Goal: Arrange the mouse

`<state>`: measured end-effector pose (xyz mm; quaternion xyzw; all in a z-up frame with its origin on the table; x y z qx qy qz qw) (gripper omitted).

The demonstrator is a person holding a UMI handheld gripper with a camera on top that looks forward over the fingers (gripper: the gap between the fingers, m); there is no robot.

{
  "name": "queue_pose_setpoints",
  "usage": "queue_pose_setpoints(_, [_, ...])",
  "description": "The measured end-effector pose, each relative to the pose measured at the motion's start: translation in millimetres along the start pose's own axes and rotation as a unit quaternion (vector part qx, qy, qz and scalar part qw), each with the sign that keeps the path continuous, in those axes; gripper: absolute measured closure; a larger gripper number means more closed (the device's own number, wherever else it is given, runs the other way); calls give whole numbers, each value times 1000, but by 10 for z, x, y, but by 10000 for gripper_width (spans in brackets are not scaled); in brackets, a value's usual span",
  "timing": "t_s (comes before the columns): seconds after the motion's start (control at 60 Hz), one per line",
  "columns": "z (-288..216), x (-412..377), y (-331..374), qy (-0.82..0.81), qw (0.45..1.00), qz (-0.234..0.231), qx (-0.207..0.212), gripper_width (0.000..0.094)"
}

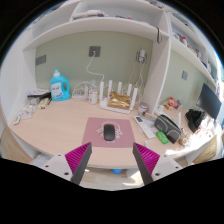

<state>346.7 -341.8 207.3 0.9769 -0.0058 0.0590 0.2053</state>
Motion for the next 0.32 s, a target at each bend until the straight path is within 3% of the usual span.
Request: queue_pose_setpoints(0.317, [3, -1, 298, 1, 1000, -3, 9, 88])
Point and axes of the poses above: the point between the fingertips, and its own axes, seen from behind it with the camera up: x to the right, z down, y backward, against the way the camera looks, the point moved 9 cm from there along y, backward, against the way the camera looks, and after that the axes turned 11 degrees about x, right-handed, at the moved point
